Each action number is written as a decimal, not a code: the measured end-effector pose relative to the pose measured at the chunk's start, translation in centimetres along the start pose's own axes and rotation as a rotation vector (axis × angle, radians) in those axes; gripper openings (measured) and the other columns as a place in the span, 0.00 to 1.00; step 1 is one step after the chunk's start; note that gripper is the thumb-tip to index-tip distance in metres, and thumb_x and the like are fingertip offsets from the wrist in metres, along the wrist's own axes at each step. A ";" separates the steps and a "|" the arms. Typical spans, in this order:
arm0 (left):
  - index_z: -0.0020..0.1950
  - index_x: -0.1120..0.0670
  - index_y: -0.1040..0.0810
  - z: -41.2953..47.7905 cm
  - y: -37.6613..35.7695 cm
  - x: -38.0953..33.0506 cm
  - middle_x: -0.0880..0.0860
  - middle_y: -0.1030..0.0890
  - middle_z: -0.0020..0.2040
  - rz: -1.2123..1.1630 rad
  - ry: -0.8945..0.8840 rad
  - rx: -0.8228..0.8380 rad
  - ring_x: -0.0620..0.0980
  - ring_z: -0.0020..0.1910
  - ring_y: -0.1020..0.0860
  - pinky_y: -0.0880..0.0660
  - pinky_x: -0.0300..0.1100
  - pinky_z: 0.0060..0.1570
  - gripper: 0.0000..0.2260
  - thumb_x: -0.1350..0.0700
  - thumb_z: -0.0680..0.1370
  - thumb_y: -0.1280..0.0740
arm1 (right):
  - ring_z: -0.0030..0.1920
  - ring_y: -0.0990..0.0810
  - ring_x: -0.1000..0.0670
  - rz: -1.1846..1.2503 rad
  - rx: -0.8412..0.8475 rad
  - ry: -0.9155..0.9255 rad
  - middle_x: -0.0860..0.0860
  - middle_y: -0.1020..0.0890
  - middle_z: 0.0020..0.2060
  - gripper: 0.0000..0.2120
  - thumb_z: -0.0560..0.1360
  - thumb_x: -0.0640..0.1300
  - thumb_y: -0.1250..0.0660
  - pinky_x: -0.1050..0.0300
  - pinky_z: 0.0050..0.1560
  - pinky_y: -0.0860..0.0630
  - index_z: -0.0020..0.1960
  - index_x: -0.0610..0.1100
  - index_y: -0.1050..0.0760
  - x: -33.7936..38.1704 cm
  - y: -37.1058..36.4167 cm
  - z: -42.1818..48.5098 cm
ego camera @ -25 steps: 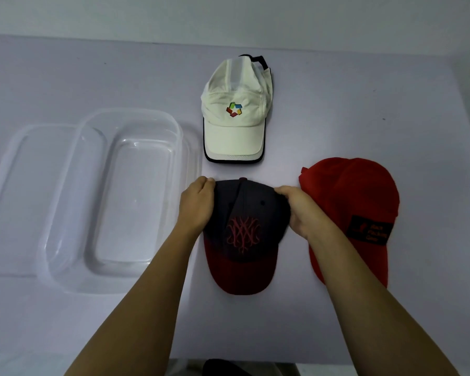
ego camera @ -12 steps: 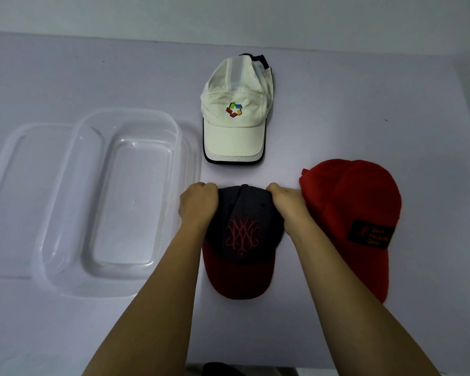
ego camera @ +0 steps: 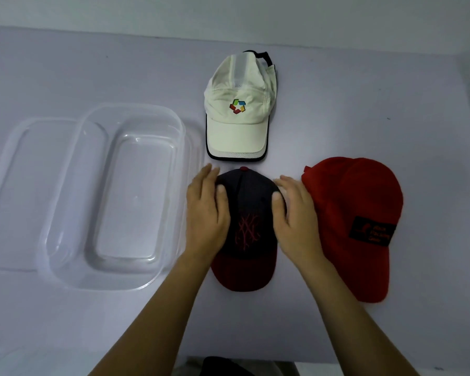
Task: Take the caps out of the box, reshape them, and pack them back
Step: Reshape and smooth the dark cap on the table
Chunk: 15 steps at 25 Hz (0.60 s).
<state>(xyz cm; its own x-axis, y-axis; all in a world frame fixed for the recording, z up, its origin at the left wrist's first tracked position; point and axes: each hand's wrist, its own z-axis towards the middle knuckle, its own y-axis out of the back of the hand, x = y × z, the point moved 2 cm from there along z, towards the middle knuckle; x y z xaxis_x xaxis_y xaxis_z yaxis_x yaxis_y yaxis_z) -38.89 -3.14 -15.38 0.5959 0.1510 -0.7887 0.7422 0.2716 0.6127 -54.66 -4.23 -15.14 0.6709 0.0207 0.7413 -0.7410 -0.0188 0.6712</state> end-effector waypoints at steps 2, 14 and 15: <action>0.72 0.56 0.35 -1.7 -0.8 0.6 0.49 0.36 0.73 0.076 -0.111 0.053 0.42 0.72 0.42 0.46 0.38 0.73 0.21 0.52 0.80 0.47 | 0.73 0.41 0.54 -0.090 0.070 0.140 0.49 0.34 0.72 0.22 0.79 0.49 0.50 0.55 0.73 0.44 0.70 0.44 0.34 -0.3 -1.4 -1.5; 0.63 0.61 0.24 -1.1 -1.6 3.5 0.58 0.21 0.62 0.192 -0.350 0.045 0.54 0.66 0.30 0.38 0.50 0.69 0.23 0.50 0.80 0.50 | 0.70 0.34 0.47 -0.098 0.018 0.213 0.44 0.26 0.66 0.30 0.79 0.58 0.57 0.57 0.73 0.50 0.67 0.40 0.31 -2.2 -3.9 -1.7; 0.67 0.60 0.28 -1.3 -1.4 3.3 0.56 0.26 0.68 0.187 -0.321 0.050 0.52 0.70 0.34 0.44 0.45 0.72 0.23 0.50 0.80 0.50 | 0.72 0.37 0.49 -0.083 0.013 0.196 0.45 0.29 0.69 0.28 0.79 0.57 0.55 0.58 0.73 0.51 0.70 0.41 0.34 -2.2 -3.7 -1.9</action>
<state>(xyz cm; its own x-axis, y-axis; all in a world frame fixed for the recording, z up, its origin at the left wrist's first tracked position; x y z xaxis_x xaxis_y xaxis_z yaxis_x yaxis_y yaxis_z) -38.35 -1.77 -18.89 0.7828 -0.1145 -0.6116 0.6204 0.2197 0.7529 -53.50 -2.28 -19.27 0.7104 0.2165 0.6697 -0.6822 -0.0223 0.7308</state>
